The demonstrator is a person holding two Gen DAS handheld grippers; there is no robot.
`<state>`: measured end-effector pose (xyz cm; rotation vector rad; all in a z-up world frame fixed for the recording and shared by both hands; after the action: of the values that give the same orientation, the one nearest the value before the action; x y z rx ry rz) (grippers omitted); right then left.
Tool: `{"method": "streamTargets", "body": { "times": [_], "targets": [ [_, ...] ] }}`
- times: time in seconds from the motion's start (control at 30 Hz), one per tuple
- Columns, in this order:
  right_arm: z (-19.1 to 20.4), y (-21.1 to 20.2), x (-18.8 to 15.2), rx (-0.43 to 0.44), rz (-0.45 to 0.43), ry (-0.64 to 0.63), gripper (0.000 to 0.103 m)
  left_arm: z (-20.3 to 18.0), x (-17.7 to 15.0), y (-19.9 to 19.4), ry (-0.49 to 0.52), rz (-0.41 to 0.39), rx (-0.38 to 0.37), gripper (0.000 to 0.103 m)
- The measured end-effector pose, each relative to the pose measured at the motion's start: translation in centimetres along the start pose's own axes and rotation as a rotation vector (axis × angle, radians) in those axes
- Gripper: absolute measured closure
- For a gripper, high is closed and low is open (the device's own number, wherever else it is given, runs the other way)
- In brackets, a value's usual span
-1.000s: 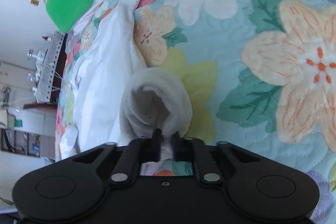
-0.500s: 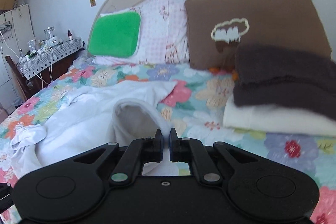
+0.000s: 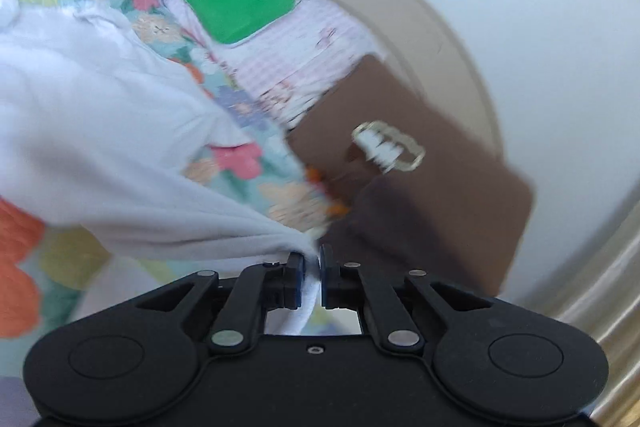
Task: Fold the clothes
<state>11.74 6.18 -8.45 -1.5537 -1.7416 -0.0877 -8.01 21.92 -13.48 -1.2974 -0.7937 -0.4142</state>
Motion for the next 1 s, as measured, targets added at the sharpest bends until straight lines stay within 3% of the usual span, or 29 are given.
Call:
{"method": "streamTargets", "body": {
  "times": [0.13, 0.2, 0.27, 0.3, 0.33, 0.4, 0.5, 0.67, 0.73, 0.83, 0.9, 1.0],
  "targets": [
    [-1.4, 1.7, -2.3, 0.311, 0.123, 0.430, 0.091, 0.5, -2.1, 0.4, -0.205, 0.065, -0.153, 0.094],
    [-1.5, 2.2, -3.7, 0.539, 0.140, 0.660, 0.086, 0.1, -2.5, 0.4, -0.203, 0.052, -0.144, 0.094],
    [-0.9, 3.2, -5.7, 0.753, 0.207, 0.897, 0.084, -0.3, -2.3, 0.0, -0.223, 0.050, -0.183, 0.094],
    [-0.2, 3.7, -6.8, 0.836, 0.264, 0.979, 0.079, -0.6, -2.1, -0.2, -0.232, 0.049, -0.204, 0.094],
    [0.8, 3.9, -7.8, 0.903, 0.330, 1.013, 0.065, -1.0, -1.9, -0.4, -0.242, 0.050, -0.241, 0.093],
    [2.9, 3.8, -9.9, 0.942, 0.440, 1.010, 0.061, -1.9, -1.6, -0.8, -0.260, 0.053, -0.315, 0.093],
    [3.6, 3.7, -10.5, 0.892, 0.482, 0.913, 0.061, -4.2, -1.1, -1.4, -0.222, 0.057, -0.391, 0.093],
    [2.1, 3.3, -10.2, 0.871, 0.418, 0.990, 0.058, -5.4, 0.5, -2.4, -0.217, 0.019, -0.386, 0.084],
    [1.5, 3.4, -10.2, 0.864, 0.389, 1.008, 0.057, -4.2, 2.0, -2.0, -0.226, -0.028, -0.349, 0.069],
    [0.5, 3.4, -9.3, 0.994, 0.291, 1.130, 0.049, -1.0, 4.1, 0.1, -0.345, -0.061, -0.321, 0.069],
    [-0.6, 3.6, -9.1, 1.021, 0.234, 1.236, 0.048, 0.8, 4.8, 2.1, -0.418, -0.048, -0.313, 0.069],
    [-1.9, 4.1, -9.5, 0.915, 0.217, 1.265, 0.048, 1.2, 4.5, 5.1, -0.396, -0.002, -0.325, 0.067]
  ]
}}
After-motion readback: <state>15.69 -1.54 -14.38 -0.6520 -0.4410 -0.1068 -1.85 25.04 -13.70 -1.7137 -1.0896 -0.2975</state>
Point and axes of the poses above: each gripper's, at about its wrist camera, not at the fingertips, and y roughly the way its jaws point, z to its left, x to its top, the point moved 9 cm from there along y, roughly the way its jaws point, and after that the axes turned 9 degrees about -y, right-handed, at the moved point
